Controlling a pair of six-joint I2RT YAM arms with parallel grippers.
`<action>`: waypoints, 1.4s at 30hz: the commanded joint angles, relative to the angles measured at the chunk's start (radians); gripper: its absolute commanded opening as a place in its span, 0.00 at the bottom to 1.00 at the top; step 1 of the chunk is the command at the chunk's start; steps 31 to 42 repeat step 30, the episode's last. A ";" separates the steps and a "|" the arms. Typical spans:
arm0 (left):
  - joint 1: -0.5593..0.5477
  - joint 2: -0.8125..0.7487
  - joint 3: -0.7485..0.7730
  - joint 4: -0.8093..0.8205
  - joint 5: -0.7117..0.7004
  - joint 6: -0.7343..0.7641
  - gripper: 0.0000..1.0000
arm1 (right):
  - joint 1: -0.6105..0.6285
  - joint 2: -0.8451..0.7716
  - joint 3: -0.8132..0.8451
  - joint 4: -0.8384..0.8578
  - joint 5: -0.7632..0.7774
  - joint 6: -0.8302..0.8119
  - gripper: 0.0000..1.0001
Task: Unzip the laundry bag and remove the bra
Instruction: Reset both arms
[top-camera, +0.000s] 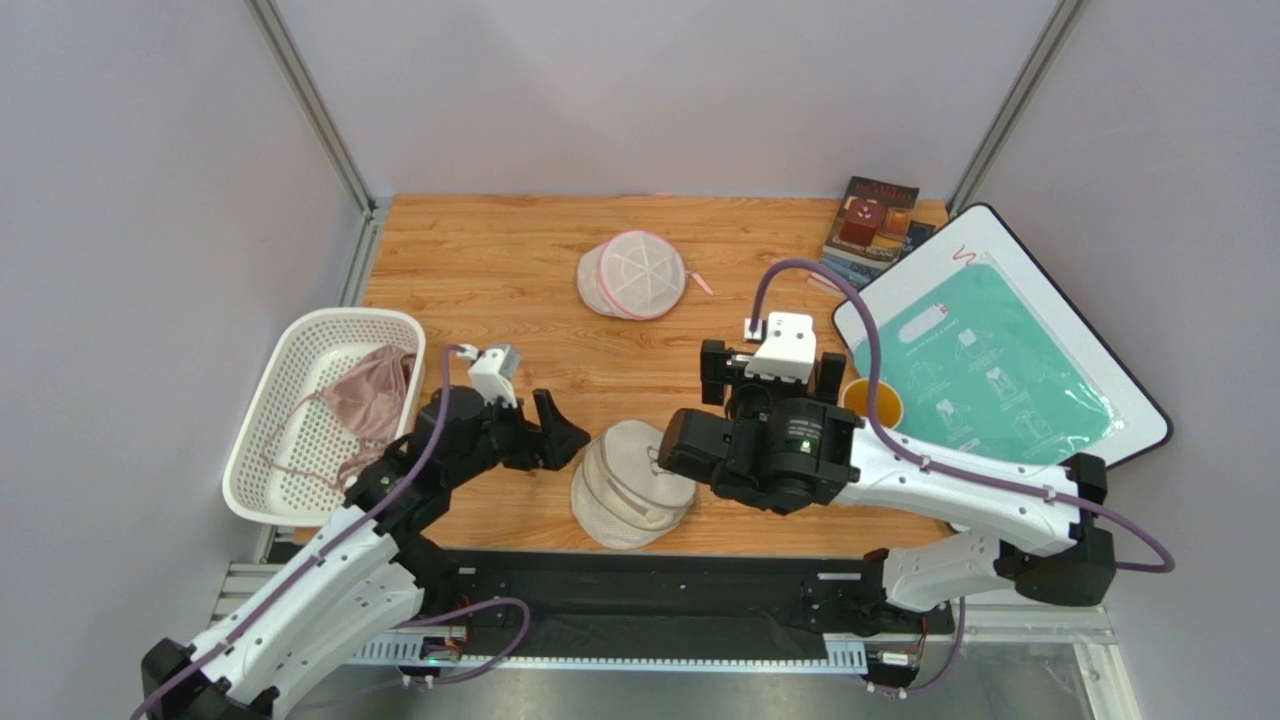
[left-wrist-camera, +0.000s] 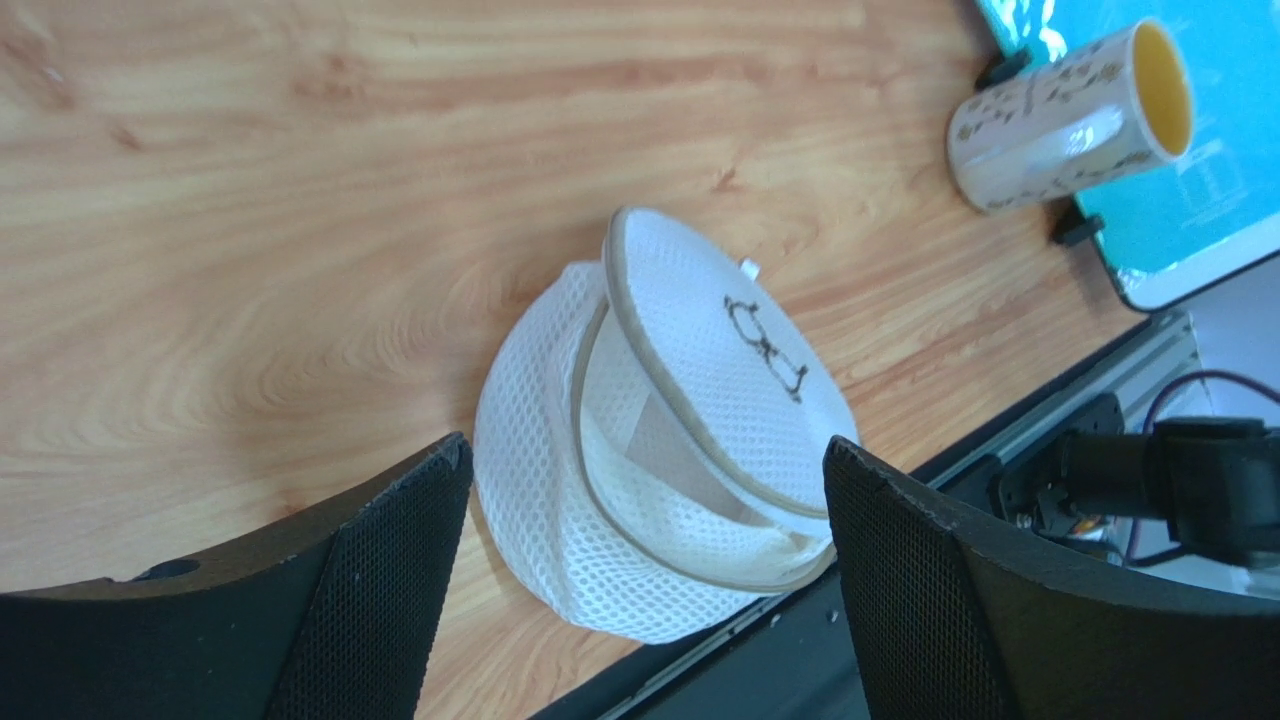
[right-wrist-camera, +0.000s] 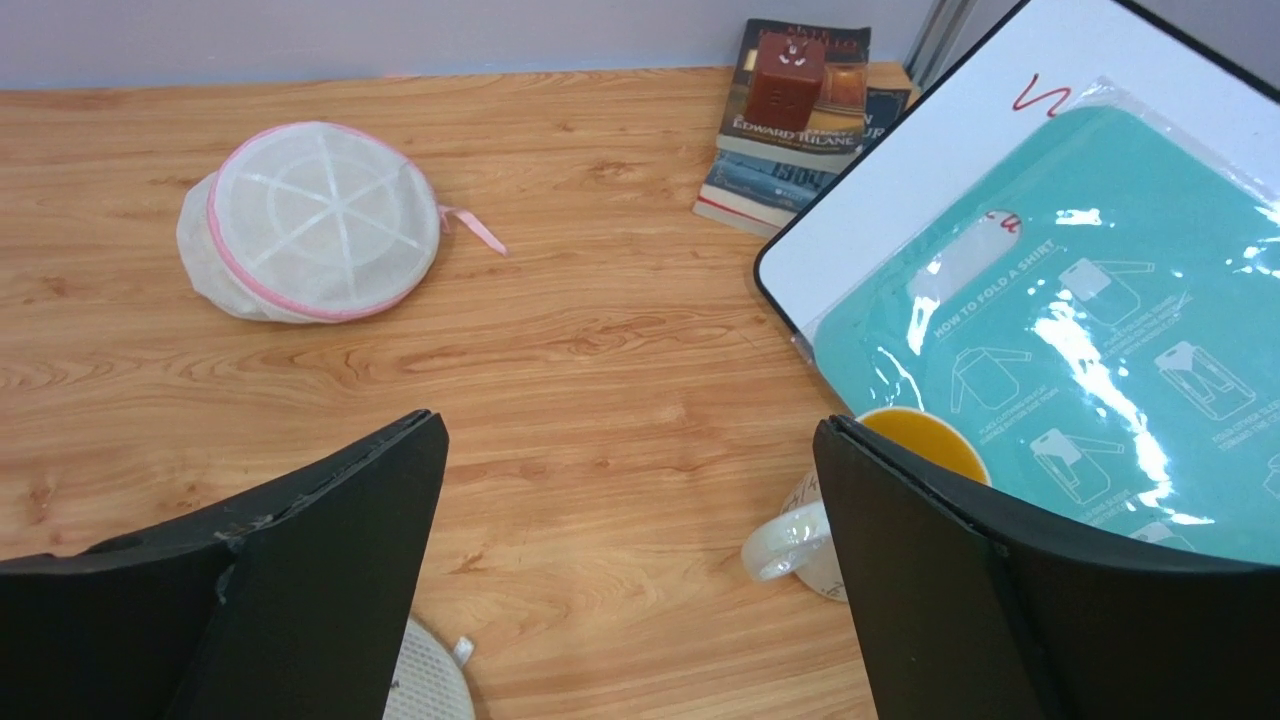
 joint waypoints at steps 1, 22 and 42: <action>-0.006 -0.079 0.116 -0.176 -0.095 0.075 0.92 | 0.029 -0.148 -0.075 -0.165 -0.086 -0.014 1.00; -0.006 -0.296 0.321 -0.423 -0.278 0.193 0.95 | 0.027 -0.847 -0.576 0.405 -0.395 -0.348 1.00; -0.006 -0.297 0.329 -0.441 -0.281 0.207 0.97 | 0.029 -0.882 -0.583 0.368 -0.390 -0.334 1.00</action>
